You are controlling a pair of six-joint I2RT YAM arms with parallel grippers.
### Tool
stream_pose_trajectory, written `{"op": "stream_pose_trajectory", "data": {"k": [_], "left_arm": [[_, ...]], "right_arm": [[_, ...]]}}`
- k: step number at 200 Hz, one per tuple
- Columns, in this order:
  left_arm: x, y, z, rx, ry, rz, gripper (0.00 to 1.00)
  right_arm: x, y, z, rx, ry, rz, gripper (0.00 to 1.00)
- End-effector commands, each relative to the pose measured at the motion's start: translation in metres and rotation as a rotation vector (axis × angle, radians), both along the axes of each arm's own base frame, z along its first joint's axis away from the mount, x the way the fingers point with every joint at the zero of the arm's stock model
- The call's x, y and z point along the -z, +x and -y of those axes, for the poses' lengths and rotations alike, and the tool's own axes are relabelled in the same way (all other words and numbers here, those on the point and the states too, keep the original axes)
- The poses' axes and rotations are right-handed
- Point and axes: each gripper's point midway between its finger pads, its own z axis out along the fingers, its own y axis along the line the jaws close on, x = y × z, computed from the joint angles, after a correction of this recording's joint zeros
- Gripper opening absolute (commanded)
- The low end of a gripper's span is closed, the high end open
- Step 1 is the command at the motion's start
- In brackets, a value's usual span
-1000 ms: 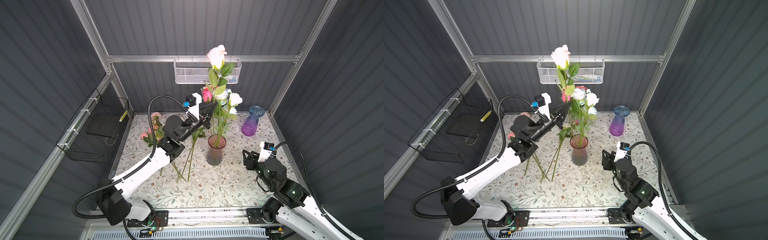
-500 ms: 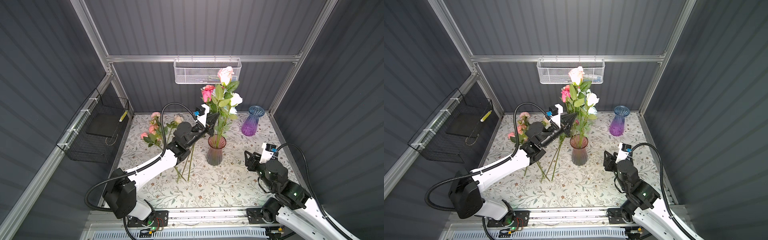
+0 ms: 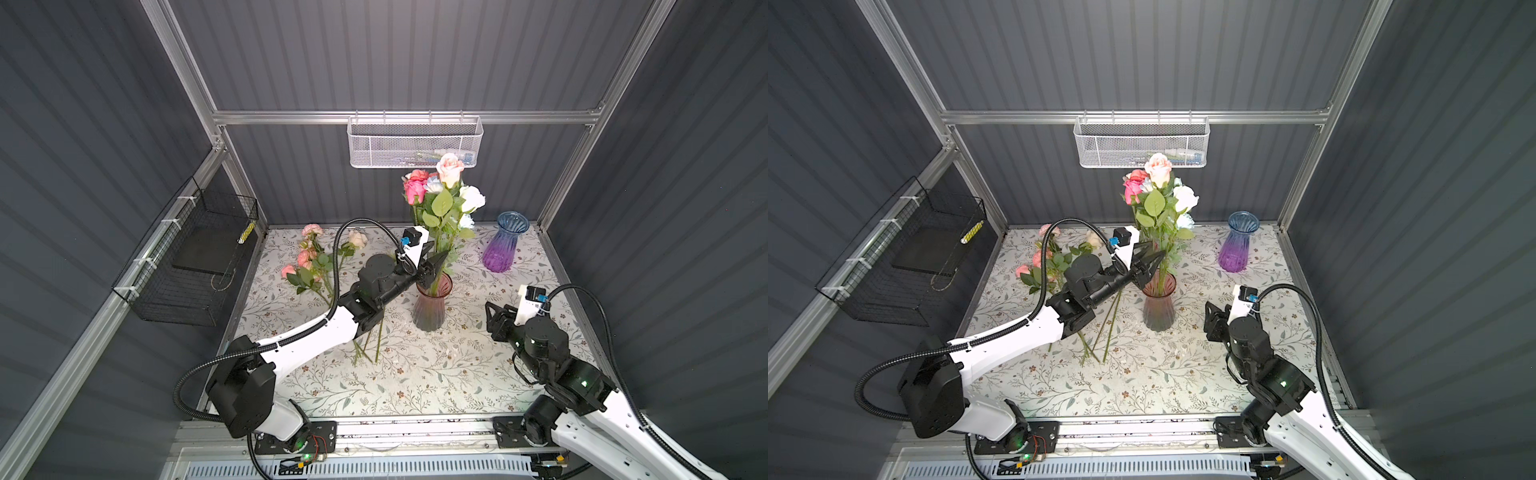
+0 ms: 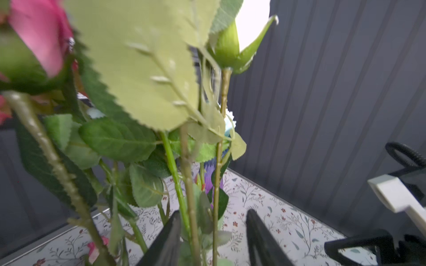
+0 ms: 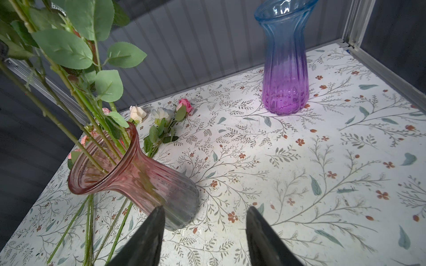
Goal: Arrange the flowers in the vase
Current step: 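Lower the pink rose stem into the pink vase with the left gripper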
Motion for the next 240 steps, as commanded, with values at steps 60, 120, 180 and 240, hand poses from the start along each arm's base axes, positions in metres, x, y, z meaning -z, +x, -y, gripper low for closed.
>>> {"op": "stream_pose_trajectory", "data": {"k": [60, 120, 180, 240], "left_arm": [[-0.018, -0.018, -0.039, -0.085, 0.190, -0.067, 0.86], [-0.018, -0.039, -0.081, -0.154, 0.249, -0.090, 0.88], [-0.018, -0.048, -0.102, -0.198, 0.153, -0.085, 0.48], [-0.013, -0.003, -0.029, -0.111, 0.203, -0.155, 0.45]], "right_arm": [[-0.012, 0.005, -0.005, -0.016, -0.014, -0.003, 0.63], [-0.032, 0.007, -0.015, -0.054, -0.007, 0.005, 0.64], [-0.039, 0.021, -0.034, -0.094, -0.006, -0.017, 0.61], [-0.029, 0.024, -0.033, -0.076, -0.020, -0.028, 0.61]]}}
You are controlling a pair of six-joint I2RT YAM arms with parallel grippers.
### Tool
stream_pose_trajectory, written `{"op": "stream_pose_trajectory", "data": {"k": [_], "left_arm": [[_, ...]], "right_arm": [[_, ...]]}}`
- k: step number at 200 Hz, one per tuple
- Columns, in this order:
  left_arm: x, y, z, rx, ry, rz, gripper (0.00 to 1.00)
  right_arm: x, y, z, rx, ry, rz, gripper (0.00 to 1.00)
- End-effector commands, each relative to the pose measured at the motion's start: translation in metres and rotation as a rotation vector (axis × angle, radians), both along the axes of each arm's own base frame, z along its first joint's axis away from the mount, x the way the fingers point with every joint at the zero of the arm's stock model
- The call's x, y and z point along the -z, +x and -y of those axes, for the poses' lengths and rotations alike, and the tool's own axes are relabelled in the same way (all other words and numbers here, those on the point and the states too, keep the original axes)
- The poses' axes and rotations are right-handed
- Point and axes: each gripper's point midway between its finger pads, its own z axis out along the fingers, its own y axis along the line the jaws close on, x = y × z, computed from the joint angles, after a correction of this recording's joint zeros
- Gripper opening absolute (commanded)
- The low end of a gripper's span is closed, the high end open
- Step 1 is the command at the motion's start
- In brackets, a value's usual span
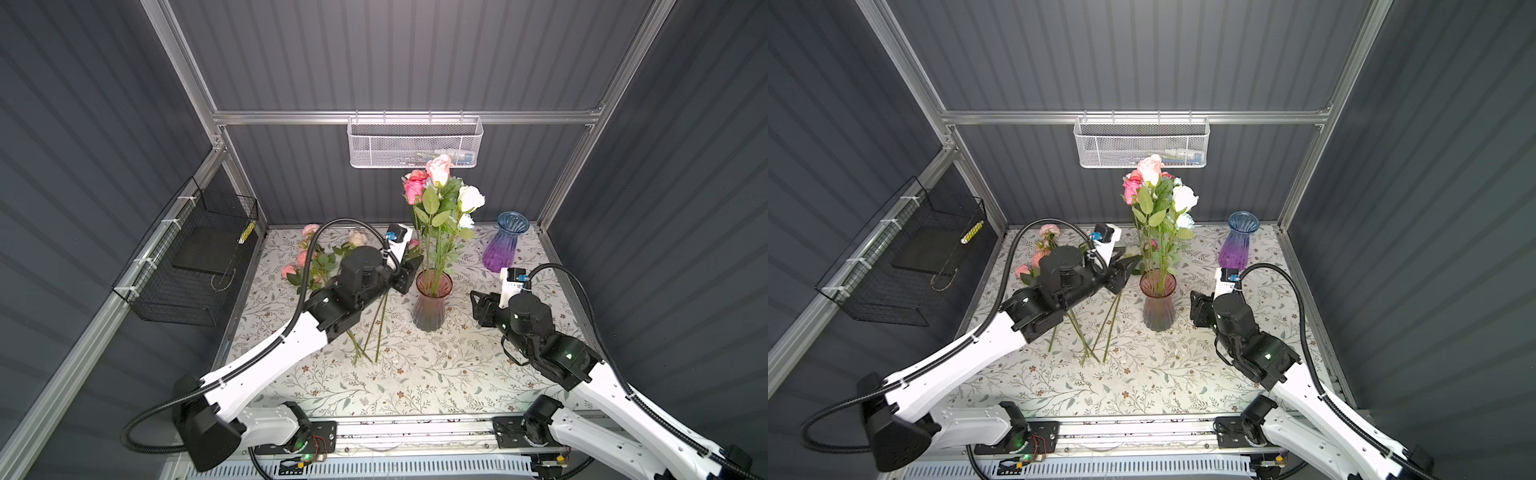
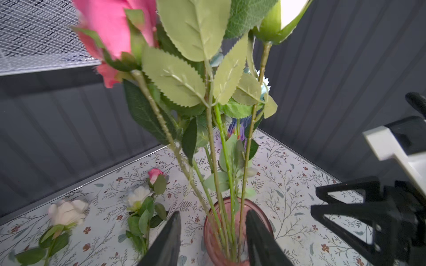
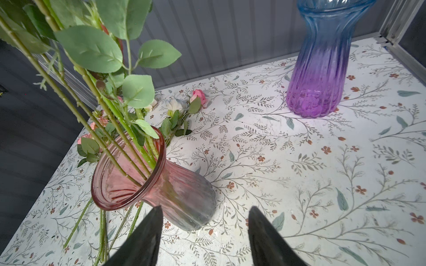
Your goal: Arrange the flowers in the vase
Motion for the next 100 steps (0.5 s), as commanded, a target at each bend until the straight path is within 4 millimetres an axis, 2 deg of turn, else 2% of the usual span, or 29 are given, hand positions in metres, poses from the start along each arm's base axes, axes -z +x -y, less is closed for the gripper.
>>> {"op": "stream_pose_trajectory", "data": {"k": [1, 18, 23, 27, 48, 100], "left_arm": [[-0.009, 0.008, 0.021, 0.031, -0.030, -0.005, 0.45], [-0.009, 0.019, 0.031, 0.021, -0.024, -0.014, 0.43], [-0.002, 0.023, 0.031, 0.003, -0.007, -0.026, 0.42], [-0.015, 0.026, 0.032, -0.008, -0.021, -0.011, 0.41], [-0.012, 0.036, 0.035, -0.037, -0.013, -0.019, 0.39], [-0.001, 0.044, 0.042, -0.047, 0.007, -0.038, 0.26]], "right_arm": [[-0.009, 0.000, 0.003, 0.007, 0.009, 0.033, 0.61], [-0.005, -0.001, 0.007, 0.017, -0.002, 0.031, 0.61], [-0.005, -0.001, 0.008, 0.016, -0.004, 0.032, 0.61], [-0.005, -0.002, 0.009, 0.018, -0.005, 0.033, 0.61], [-0.003, -0.005, 0.012, 0.020, -0.010, 0.039, 0.61], [-0.001, -0.007, 0.019, 0.031, -0.006, 0.052, 0.61]]}}
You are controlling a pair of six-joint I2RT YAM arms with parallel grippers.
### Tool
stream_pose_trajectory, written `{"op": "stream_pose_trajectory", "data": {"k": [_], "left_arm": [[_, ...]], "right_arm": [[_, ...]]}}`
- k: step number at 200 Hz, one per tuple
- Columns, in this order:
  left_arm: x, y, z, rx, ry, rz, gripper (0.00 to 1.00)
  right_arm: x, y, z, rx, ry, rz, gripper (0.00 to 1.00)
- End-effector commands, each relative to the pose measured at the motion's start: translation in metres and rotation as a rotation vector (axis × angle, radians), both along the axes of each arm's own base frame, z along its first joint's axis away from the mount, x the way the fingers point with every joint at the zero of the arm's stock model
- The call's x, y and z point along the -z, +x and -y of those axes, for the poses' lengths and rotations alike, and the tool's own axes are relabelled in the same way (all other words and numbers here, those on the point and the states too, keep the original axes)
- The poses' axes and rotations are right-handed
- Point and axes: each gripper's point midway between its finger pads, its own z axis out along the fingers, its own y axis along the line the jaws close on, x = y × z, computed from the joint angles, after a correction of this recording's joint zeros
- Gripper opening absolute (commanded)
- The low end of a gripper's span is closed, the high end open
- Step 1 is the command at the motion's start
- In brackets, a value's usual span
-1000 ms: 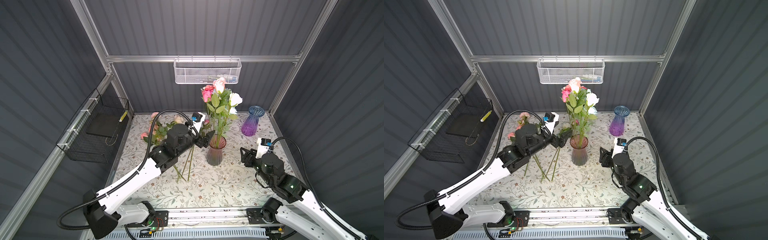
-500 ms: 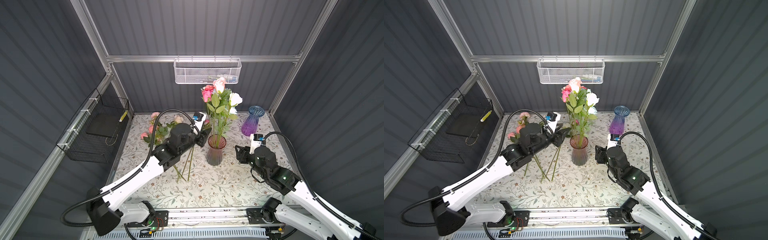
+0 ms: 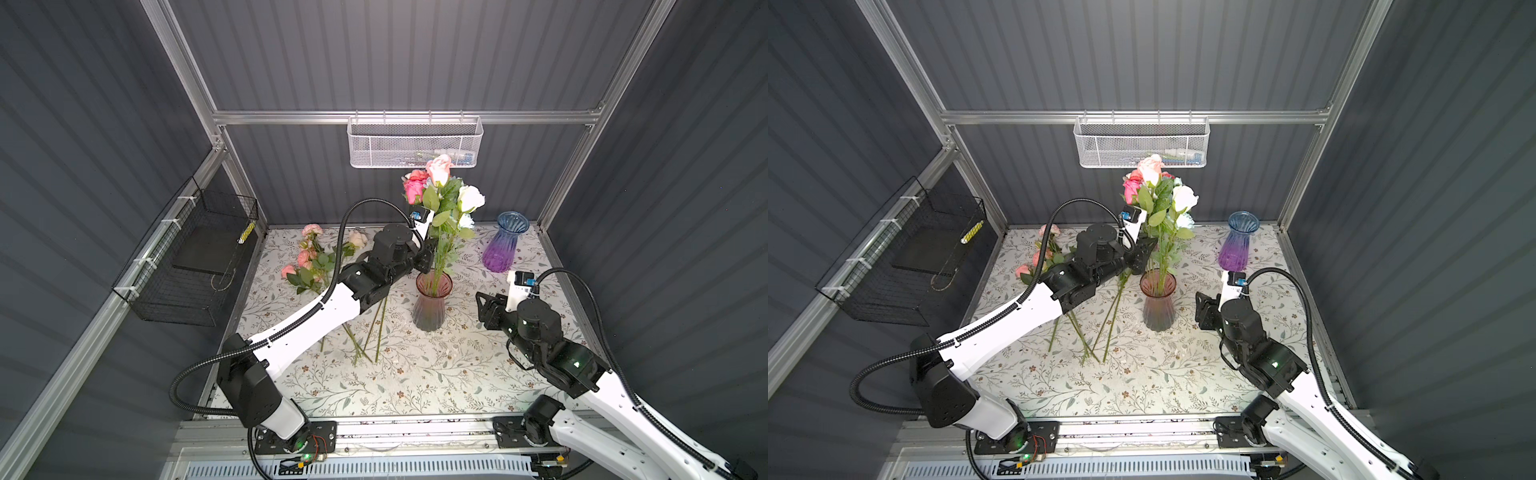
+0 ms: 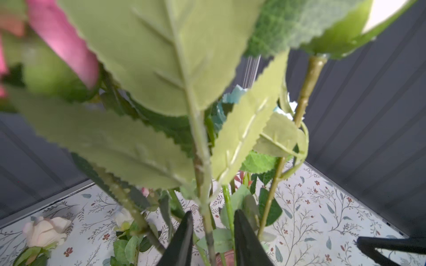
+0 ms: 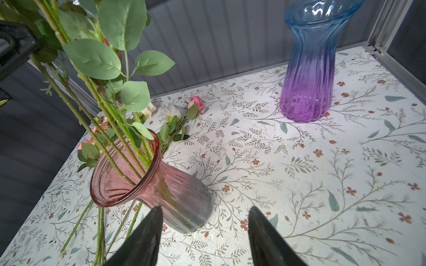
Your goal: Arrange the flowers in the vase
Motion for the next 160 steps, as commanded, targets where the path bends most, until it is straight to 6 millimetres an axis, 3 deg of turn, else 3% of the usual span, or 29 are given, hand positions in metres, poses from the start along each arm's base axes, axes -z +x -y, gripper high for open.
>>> {"op": "stream_pose_trajectory", "data": {"k": [1, 36, 76, 132, 153, 156, 160], "left_arm": [[-0.001, 0.001, 0.003, -0.007, 0.001, -0.007, 0.26], [0.003, 0.001, 0.004, -0.005, 0.014, -0.013, 0.19], [0.000, -0.003, -0.002, -0.009, 0.008, -0.011, 0.00], [-0.014, -0.022, -0.003, 0.058, -0.069, -0.036, 0.00], [-0.032, -0.034, -0.004, 0.095, -0.147, -0.024, 0.00], [-0.020, -0.034, -0.005, 0.095, -0.137, -0.041, 0.00], [-0.020, -0.036, -0.005, 0.101, -0.144, -0.041, 0.00]], "right_arm": [[0.000, 0.000, 0.005, 0.012, -0.012, 0.016, 0.61], [0.000, -0.002, 0.008, 0.016, -0.010, 0.020, 0.61], [0.002, -0.004, 0.011, 0.022, -0.006, 0.021, 0.61], [0.005, -0.005, 0.011, 0.024, 0.005, 0.019, 0.61], [0.006, -0.004, 0.010, 0.022, 0.004, 0.017, 0.62], [0.006, -0.004, 0.010, 0.022, 0.006, 0.018, 0.62], [0.006, -0.004, 0.009, 0.020, 0.005, 0.017, 0.62]]}}
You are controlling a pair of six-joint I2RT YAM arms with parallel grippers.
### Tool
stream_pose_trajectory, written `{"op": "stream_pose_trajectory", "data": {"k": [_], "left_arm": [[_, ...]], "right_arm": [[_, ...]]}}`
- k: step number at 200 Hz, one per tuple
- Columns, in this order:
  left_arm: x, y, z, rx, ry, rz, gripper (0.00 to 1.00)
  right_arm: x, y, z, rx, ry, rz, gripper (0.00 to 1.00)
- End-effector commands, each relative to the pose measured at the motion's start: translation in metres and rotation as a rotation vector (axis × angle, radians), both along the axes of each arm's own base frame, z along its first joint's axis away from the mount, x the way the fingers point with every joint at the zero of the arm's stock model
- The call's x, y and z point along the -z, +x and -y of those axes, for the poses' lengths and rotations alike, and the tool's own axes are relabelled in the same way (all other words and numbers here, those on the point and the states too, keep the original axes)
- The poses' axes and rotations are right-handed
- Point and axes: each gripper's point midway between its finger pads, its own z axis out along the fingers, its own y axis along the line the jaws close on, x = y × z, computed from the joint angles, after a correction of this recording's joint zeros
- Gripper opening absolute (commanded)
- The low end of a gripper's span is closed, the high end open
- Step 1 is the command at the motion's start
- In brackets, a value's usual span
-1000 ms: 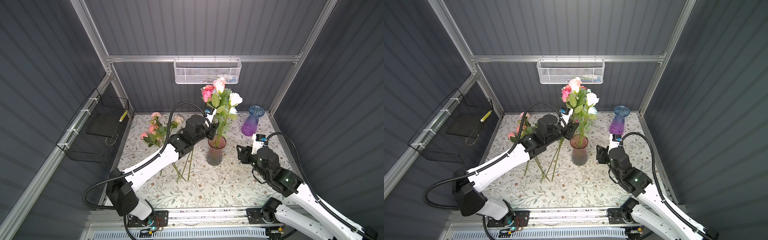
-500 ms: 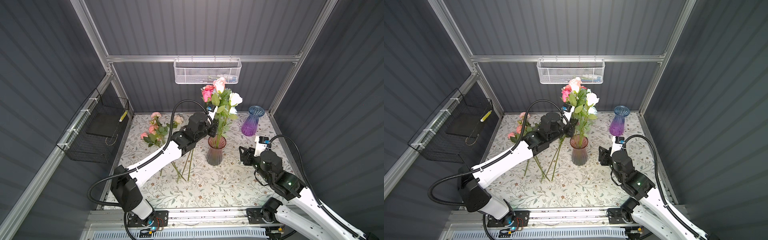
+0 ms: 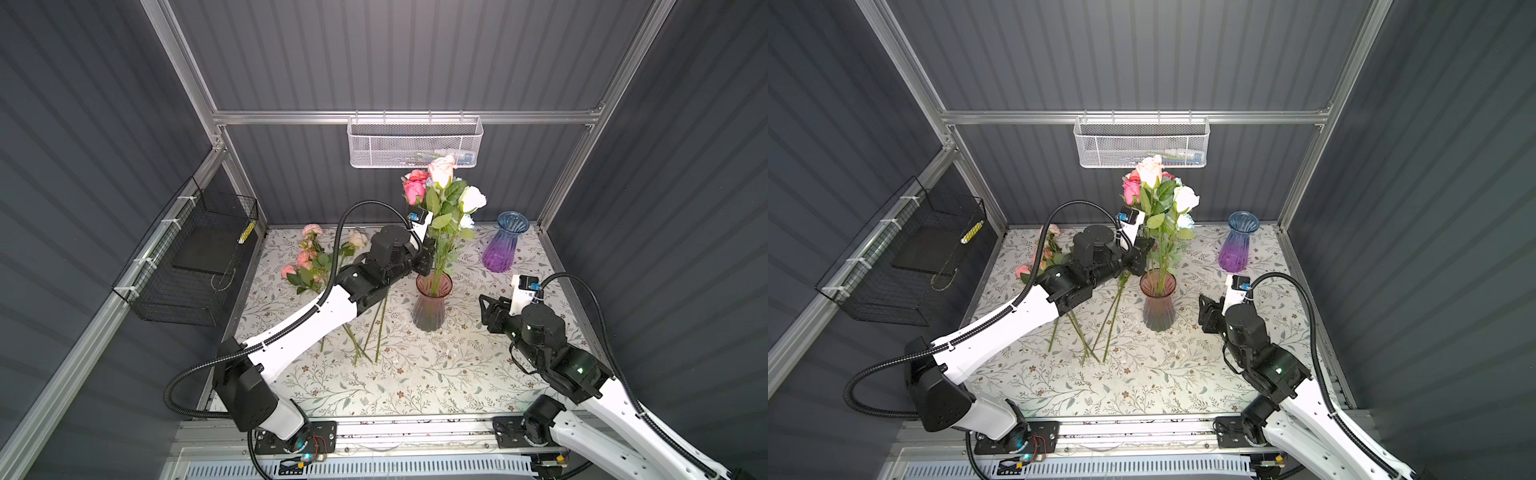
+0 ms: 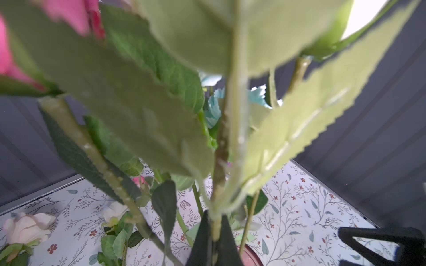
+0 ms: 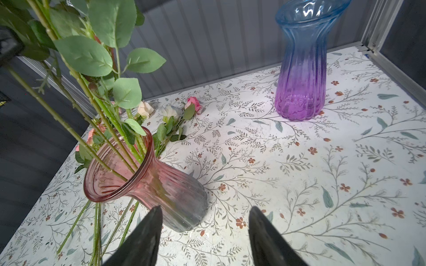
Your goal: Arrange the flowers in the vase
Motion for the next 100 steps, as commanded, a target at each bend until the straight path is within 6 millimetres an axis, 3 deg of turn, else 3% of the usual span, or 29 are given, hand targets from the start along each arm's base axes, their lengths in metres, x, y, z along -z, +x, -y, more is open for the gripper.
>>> {"op": "stream_pose_trajectory", "data": {"k": [1, 40, 100], "left_arm": [[-0.015, -0.020, -0.001, 0.056, -0.090, -0.001, 0.00], [-0.020, -0.027, 0.001, 0.092, -0.117, -0.011, 0.00], [0.033, -0.029, 0.021, 0.161, -0.106, -0.145, 0.00]], "right_arm": [[0.000, 0.001, 0.002, 0.009, 0.002, 0.008, 0.62], [-0.001, 0.001, 0.001, 0.005, 0.006, 0.010, 0.62], [0.003, 0.000, 0.001, 0.008, 0.008, -0.001, 0.62]]}}
